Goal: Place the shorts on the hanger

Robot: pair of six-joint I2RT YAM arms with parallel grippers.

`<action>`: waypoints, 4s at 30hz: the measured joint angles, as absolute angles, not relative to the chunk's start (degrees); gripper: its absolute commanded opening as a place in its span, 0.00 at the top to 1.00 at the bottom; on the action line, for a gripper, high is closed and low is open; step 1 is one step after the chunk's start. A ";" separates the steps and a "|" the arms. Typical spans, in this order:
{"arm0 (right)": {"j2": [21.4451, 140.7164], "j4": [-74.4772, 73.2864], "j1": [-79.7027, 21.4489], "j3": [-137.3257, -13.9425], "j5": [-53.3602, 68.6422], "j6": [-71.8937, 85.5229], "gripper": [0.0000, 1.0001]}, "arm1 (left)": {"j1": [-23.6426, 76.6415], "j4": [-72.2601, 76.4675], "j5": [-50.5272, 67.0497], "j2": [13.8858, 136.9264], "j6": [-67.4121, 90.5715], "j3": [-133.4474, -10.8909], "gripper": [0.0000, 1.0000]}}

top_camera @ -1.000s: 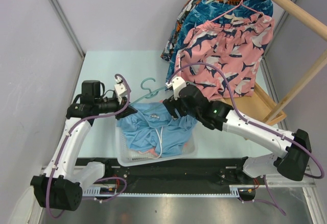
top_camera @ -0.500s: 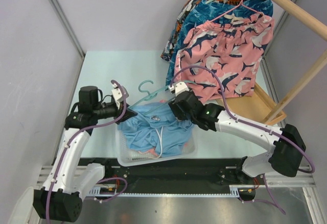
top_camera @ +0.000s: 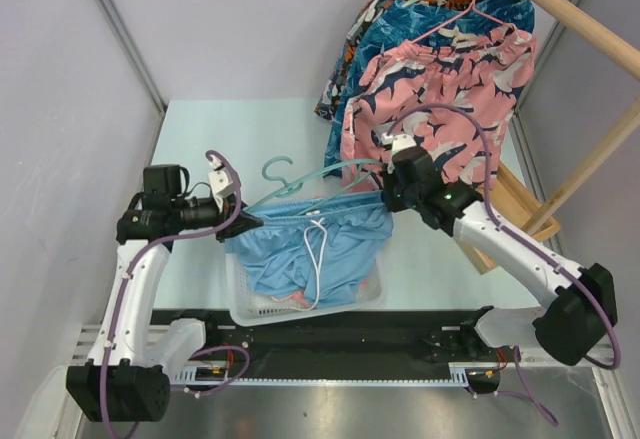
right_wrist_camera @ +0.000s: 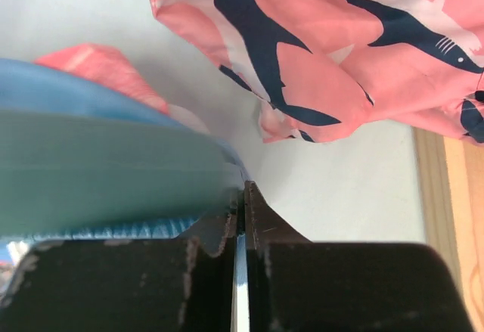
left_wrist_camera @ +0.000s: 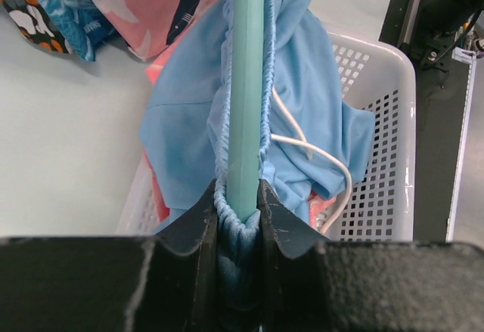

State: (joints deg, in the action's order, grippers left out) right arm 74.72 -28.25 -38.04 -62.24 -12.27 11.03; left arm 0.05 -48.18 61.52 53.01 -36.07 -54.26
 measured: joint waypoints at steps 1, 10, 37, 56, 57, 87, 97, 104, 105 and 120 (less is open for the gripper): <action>74.08 -28.40 -36.71 -62.26 -10.70 11.22 1.00 | -0.62 -49.19 62.17 53.56 -37.34 -55.13 1.00; 71.37 -28.40 -27.07 -62.28 3.53 11.99 1.00 | -3.75 -65.89 65.10 62.06 -58.67 -63.09 1.00; 67.42 -31.22 -32.82 -69.06 -0.21 7.44 0.84 | 10.90 -58.57 44.10 64.66 -48.99 -67.22 1.00; 56.97 -23.90 -38.15 -70.72 10.76 -19.53 0.31 | 11.14 -58.59 48.71 65.95 -33.15 -76.58 1.00; 56.71 -22.87 -40.73 -70.87 10.76 -22.94 0.34 | 11.14 -58.72 49.15 66.35 -31.86 -77.56 1.00; 75.02 0.95 -69.34 -73.43 -8.95 -86.17 0.63 | 16.78 -52.80 52.66 65.21 -15.09 -83.83 1.00; 75.92 -0.38 -69.71 -74.00 -10.90 -89.03 0.66 | 17.34 -49.34 51.59 64.07 -13.32 -81.95 1.00; 75.81 -2.42 -69.87 -74.50 -11.38 -89.89 0.66 | 17.78 -47.59 51.64 63.20 -11.99 -80.29 1.00; 75.81 -2.46 -69.84 -74.50 -11.40 -90.13 0.67 | 17.87 -47.35 51.57 63.20 -11.92 -80.25 1.00; 77.87 -1.34 -68.88 -74.54 -15.59 -93.60 0.88 | 18.94 -44.42 49.60 61.71 -11.11 -78.67 1.00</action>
State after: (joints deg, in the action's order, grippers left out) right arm 77.87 -1.34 -68.88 -74.54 -15.59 -93.60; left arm 18.94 -44.42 49.60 61.71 -11.11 -78.67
